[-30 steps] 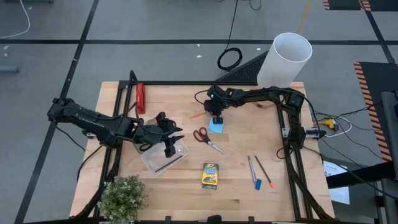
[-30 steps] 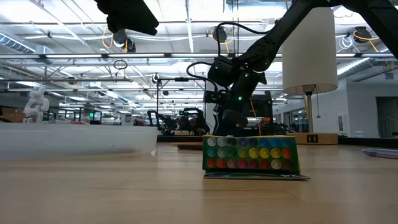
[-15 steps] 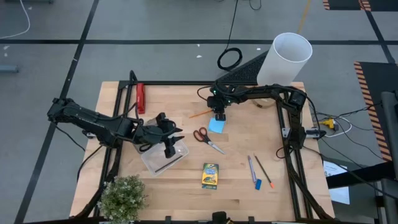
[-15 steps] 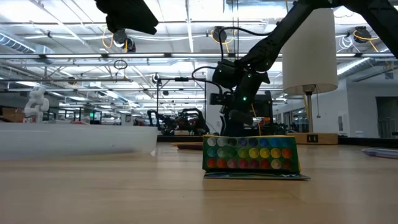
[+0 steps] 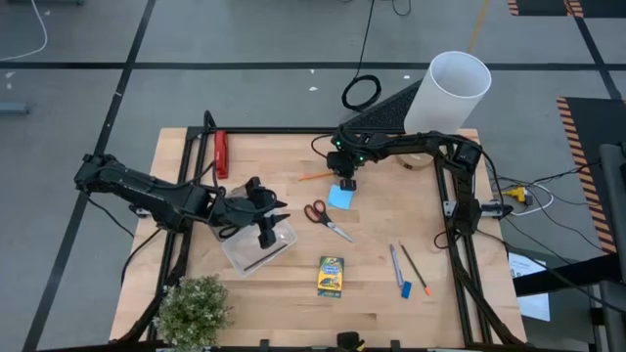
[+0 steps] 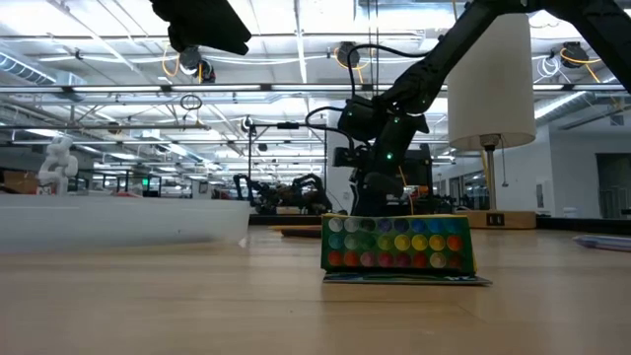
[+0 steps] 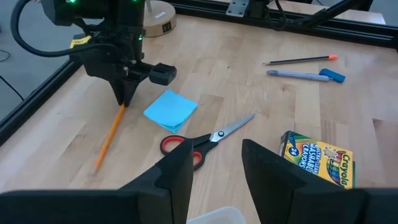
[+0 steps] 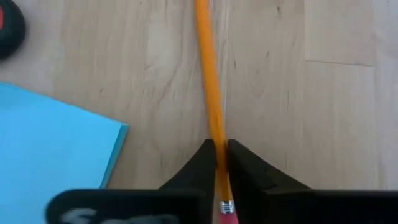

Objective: Pack school essentials
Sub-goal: Put the yellow pencil into the supply box

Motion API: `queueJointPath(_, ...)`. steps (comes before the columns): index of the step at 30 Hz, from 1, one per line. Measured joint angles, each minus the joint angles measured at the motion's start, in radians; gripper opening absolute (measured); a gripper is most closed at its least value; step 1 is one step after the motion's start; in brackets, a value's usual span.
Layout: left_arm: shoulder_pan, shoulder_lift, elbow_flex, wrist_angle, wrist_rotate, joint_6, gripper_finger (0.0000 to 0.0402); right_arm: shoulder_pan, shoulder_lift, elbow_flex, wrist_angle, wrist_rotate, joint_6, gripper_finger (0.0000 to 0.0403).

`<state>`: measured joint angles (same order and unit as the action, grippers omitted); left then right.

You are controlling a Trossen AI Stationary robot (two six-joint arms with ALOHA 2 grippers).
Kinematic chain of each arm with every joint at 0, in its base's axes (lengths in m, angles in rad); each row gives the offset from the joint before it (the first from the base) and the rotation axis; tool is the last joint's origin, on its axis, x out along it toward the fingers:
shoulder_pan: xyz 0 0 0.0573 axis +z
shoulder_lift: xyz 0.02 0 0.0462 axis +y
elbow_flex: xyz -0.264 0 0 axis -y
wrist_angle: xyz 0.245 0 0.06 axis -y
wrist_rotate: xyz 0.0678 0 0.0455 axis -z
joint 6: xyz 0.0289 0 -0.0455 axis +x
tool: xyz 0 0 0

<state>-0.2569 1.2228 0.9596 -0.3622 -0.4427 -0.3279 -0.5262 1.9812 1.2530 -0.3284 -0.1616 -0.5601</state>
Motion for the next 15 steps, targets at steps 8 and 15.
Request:
queueJointPath(8, 0.0, 0.0, 0.0, -0.002, 0.0, 0.023, 0.0141, 0.015, -0.012, -0.001, -0.008, 0.003, 0.022, 0.0013)
queueJointPath(15, 0.01, 0.0, 0.0, -0.001, -0.003, 0.086, 0.0141, 0.057, -0.083, -0.003, -0.058, -0.023, 0.057, 0.001)
